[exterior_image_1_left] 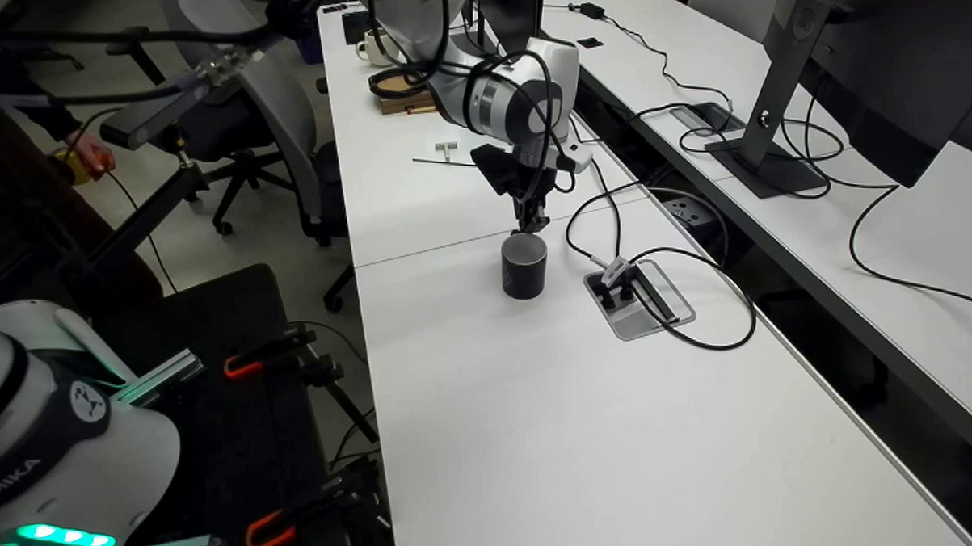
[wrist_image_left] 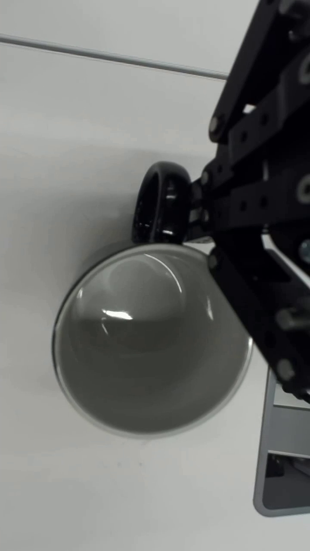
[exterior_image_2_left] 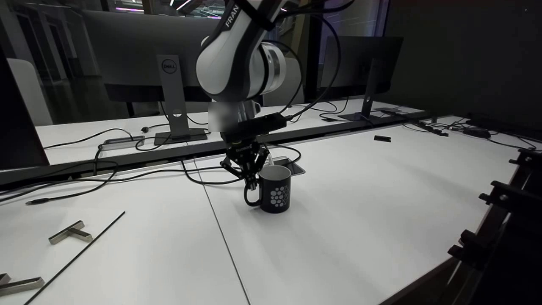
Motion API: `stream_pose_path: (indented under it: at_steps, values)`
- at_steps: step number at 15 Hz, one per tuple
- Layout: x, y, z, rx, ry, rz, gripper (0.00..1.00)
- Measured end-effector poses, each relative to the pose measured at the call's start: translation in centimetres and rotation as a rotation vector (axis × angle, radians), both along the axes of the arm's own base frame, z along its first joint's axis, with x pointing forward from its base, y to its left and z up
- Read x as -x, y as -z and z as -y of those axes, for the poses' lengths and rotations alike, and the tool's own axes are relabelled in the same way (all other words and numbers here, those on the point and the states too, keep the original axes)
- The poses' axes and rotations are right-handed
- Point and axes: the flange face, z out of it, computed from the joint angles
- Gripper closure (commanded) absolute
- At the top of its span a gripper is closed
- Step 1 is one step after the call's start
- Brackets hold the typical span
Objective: Rotate the mug counterclockwise
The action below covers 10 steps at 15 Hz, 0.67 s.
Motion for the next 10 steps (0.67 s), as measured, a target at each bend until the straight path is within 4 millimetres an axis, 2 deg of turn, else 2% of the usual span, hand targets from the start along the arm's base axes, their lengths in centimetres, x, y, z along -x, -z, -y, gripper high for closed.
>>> stream_pose_path:
  at_steps: [10]
  values:
    - [1.4,-1.0,-0.4,-0.018,-0.020,0.008,1.00]
